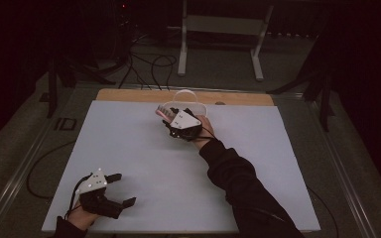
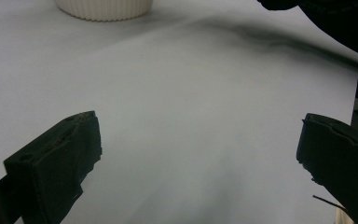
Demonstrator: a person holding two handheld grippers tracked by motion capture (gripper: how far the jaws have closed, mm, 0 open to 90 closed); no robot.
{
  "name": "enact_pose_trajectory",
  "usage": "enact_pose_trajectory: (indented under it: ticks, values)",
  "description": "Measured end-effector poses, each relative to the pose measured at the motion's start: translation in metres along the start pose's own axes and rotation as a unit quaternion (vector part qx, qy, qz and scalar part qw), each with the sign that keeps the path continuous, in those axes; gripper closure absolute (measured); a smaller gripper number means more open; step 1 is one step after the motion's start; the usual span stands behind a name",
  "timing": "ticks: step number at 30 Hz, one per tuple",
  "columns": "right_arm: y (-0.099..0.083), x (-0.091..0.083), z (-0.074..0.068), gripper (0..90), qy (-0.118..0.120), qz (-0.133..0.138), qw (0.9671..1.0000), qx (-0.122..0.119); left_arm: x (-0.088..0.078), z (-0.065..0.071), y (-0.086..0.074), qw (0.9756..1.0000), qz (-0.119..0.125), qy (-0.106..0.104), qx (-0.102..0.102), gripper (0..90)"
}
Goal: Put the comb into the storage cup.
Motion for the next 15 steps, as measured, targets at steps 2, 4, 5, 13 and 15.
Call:
enact_pose_trajectory:
  ticks: [2,4,5,13,15]
  values:
    - [-0.0001,0.0003,0.0003,41.6,-0.002,-0.001,1.0,0.002,0.0002,0.0,0.0002,1.0,0.002,-0.001,-0.002,0.1]
    - [0.0,0.0004,0.0006,39.9,-0.004,0.0,1.0,0.003,0.0001,-0.0001,0.0001,1.0,0.0,0.0,-0.001,0.1]
    - [0.0002,0.0004,0.0009,38.2,-0.003,-0.001,1.0,0.004,0.0001,0.0,0.0001,1.0,0.0,0.0,-0.001,0.1]
    - [0.0002,0.0016,0.0004,15.1,-0.002,-0.023,0.9997,0.011,0.0,-0.0002,0.0001,1.0,0.0,0.0,0.001,0.1]
    - [0.0013,0.0002,0.0005,12.1,0.003,-0.022,0.9995,0.021,0.0001,-0.0002,0.0,1.0,-0.001,0.001,0.001,0.1]
Point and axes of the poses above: each handheld gripper's, and its own axes: x roughly forward along the jaws, y roughly out of its top, z roughly to its right, the point moved 4 cm from there along x, roughly forward along the jaws, and after that the axes turned 7 degrees about -z, right-handed, at the moved point
